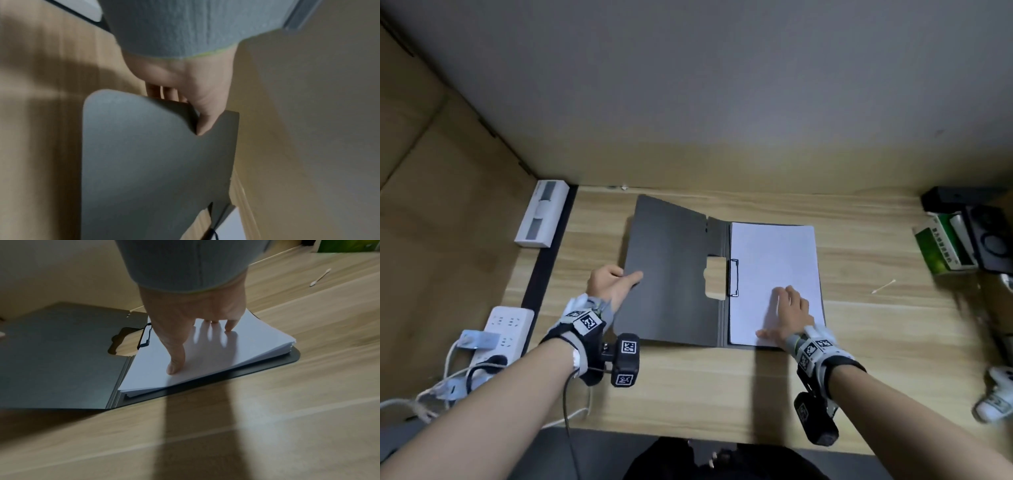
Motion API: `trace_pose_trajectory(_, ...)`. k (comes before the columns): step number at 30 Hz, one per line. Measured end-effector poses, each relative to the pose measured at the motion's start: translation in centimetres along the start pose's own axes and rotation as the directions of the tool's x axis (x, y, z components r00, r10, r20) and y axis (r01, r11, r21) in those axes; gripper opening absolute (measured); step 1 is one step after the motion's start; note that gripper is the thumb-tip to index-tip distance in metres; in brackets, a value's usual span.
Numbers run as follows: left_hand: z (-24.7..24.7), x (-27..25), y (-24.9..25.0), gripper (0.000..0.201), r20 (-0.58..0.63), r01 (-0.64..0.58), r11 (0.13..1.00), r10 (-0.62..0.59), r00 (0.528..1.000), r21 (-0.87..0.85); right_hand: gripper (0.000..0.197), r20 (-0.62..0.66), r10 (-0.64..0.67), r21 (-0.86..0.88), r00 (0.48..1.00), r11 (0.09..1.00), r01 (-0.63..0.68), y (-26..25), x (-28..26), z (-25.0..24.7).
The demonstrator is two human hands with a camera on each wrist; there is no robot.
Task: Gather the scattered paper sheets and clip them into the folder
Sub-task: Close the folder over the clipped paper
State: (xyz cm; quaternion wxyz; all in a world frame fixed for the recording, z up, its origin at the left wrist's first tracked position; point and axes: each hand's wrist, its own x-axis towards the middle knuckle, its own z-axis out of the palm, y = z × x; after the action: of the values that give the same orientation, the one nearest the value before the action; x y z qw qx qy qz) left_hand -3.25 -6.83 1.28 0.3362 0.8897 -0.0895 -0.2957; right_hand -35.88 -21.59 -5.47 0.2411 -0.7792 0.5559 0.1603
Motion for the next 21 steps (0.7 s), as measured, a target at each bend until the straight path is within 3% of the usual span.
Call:
trace_pose_trajectory(1,-0.1,-0.7,1.1,0.024,0.01,-0.058,0.997,0.059,0.998,-0.045,0.093,0.007,-0.007,0.005,1.0,1.0,0.007,-0.1,0.0,-0.2)
trace_pose_trajectory(4,0.0,-3.0,4.6,0.038,0.133,-0.2,0.957,0.23,0.964,-0.21,0.087,0.008,-0.036,0.023,0.999,0.999,0.036,-0.1,-0.1,-1.2)
trace_pose_trajectory(9,2.5,-6.9,9.8,0.033,0.45,-0.259,0.932,0.35,0.822,-0.252,0.082,0.051,-0.087,0.238,0.995,0.969,0.073,1.9,1.0,-1.9)
trace_pose_trajectory(11,4.8,-8.3,11.4,0.027,0.545,-0.263,0.938,0.347,0.763,-0.227,0.074,0.053,-0.052,0.472,0.997,0.881,0.021,3.5,1.6,-2.6)
trace_pose_trajectory(14,8.3,-9.2,11.9,0.021,0.641,-0.274,0.951,0.302,0.706,-0.146,0.049,0.034,0.077,0.738,0.996,0.67,-0.077,5.8,2.7,-3.5)
trace_pose_trajectory(17,12.7,-9.1,10.1,0.021,0.664,-0.283,0.959,0.199,0.721,0.02,0.033,0.028,0.213,0.865,0.977,0.484,-0.13,8.9,2.9,-4.4)
trace_pose_trajectory(21,15.9,-8.6,6.0,0.007,0.532,-0.276,0.912,0.079,0.843,0.303,0.019,0.13,0.331,0.911,0.935,0.333,-0.245,12.6,3.0,-4.1)
